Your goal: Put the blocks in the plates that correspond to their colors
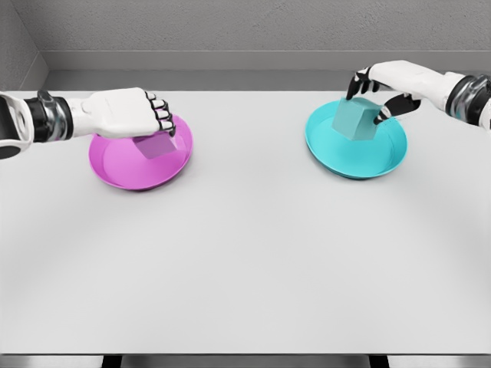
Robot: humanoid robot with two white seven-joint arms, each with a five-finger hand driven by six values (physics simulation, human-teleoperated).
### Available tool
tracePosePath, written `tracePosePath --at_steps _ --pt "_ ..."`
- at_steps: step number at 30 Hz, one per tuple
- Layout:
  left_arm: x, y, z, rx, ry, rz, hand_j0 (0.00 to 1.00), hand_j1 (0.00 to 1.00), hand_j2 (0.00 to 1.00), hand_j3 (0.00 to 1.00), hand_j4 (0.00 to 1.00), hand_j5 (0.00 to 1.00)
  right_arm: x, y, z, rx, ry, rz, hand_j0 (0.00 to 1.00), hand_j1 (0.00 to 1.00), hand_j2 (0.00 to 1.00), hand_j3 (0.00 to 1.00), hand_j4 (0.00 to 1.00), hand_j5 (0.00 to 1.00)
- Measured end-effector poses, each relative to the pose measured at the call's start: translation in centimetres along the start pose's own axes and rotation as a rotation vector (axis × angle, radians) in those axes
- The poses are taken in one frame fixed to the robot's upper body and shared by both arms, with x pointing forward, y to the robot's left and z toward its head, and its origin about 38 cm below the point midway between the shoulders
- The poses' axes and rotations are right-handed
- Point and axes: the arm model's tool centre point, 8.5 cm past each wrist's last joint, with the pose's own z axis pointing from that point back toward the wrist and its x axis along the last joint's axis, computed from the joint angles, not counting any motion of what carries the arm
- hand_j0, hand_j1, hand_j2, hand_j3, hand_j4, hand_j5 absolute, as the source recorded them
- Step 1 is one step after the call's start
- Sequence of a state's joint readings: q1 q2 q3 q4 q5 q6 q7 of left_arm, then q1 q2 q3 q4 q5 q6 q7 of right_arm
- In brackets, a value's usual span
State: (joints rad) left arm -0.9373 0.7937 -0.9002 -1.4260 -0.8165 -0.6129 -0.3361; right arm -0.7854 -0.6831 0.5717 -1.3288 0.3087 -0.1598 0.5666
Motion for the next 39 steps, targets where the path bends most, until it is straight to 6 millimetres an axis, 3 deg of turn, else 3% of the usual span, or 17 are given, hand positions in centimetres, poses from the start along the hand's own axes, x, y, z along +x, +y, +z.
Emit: tracePosePath --at_steps 1,2,3,11,15,18,20,21,25,30,35,39 --pt "-0.3 -0.5 0.1 -0.013 0.01 0.007 0.47 0.47 0.47 0.47 0.47 0.47 -0.1 0.3 -0.3 0.007 0.003 -0.008 0.55 0.55 0.55 0.55 0.55 0.55" --pt "-0.6 -0.9 0.2 -0.024 0.018 0.013 0.47 0.47 0.47 0.47 0.47 0.47 -0.2 0.6 -0.5 0.012 0.006 -0.013 0.89 0.89 0.89 0.89 0.89 0.89" --pt "-0.8 -1.4 0.2 -0.036 0.025 0.019 0.47 0.47 0.47 0.47 0.47 0.47 -0.3 0.8 -0.6 0.016 0.009 -0.019 1.0 1.0 1.0 1.0 1.0 1.0" --pt "-0.9 -3.7 -0.1 -0.09 0.037 0.053 0.49 0.49 0.49 0.49 0.49 0.49 -0.5 0.4 -0.2 0.006 0.018 -0.014 1.0 1.0 1.0 1.0 1.0 1.0" --pt "-0.6 -3.6 -0.6 -0.086 0.029 0.054 0.57 0.57 0.57 0.57 0.57 0.57 -1.2 0.5 3.0 -0.004 0.013 0.036 1.0 1.0 1.0 1.0 1.0 1.0" --pt "-0.5 -3.5 -0.9 -0.082 0.025 0.053 0.71 0.71 0.71 0.71 0.71 0.71 -1.9 1.8 5.7 0.009 -0.037 0.091 1.0 1.0 1.0 1.0 1.0 1.0" --pt "-0.5 -3.4 -0.9 -0.08 0.026 0.052 0.95 0.95 0.95 0.95 0.95 0.95 -2.3 3.3 7.7 0.031 -0.093 0.12 1.0 1.0 1.0 1.0 1.0 1.0" --pt "-0.5 -3.4 -0.9 -0.079 0.026 0.052 1.0 1.0 1.0 1.0 1.0 1.0 -2.3 4.0 8.5 0.041 -0.126 0.137 1.0 1.0 1.0 1.0 1.0 1.0" --pt "-0.5 -3.4 -1.0 -0.079 0.026 0.052 1.0 1.0 1.0 1.0 1.0 1.0 -2.1 4.6 10.5 0.051 -0.197 0.18 1.0 1.0 1.0 1.0 1.0 1.0" --pt "-0.7 -3.4 -0.7 -0.08 0.031 0.052 1.0 1.0 1.0 1.0 1.0 1.0 0.4 5.1 10.8 0.055 -0.284 0.223 1.0 1.0 1.0 1.0 1.0 1.0" --pt "-1.8 -3.5 0.9 -0.061 0.063 0.082 1.0 1.0 1.0 1.0 1.0 1.0 1.3 4.8 10.8 0.047 -0.31 0.241 1.0 1.0 1.0 1.0 1.0 1.0" --pt "-1.4 -6.1 2.9 -0.048 0.082 0.196 1.0 1.0 1.0 1.0 1.0 1.0 1.3 4.8 10.8 0.045 -0.312 0.243 1.0 1.0 1.0 1.0 1.0 1.0"
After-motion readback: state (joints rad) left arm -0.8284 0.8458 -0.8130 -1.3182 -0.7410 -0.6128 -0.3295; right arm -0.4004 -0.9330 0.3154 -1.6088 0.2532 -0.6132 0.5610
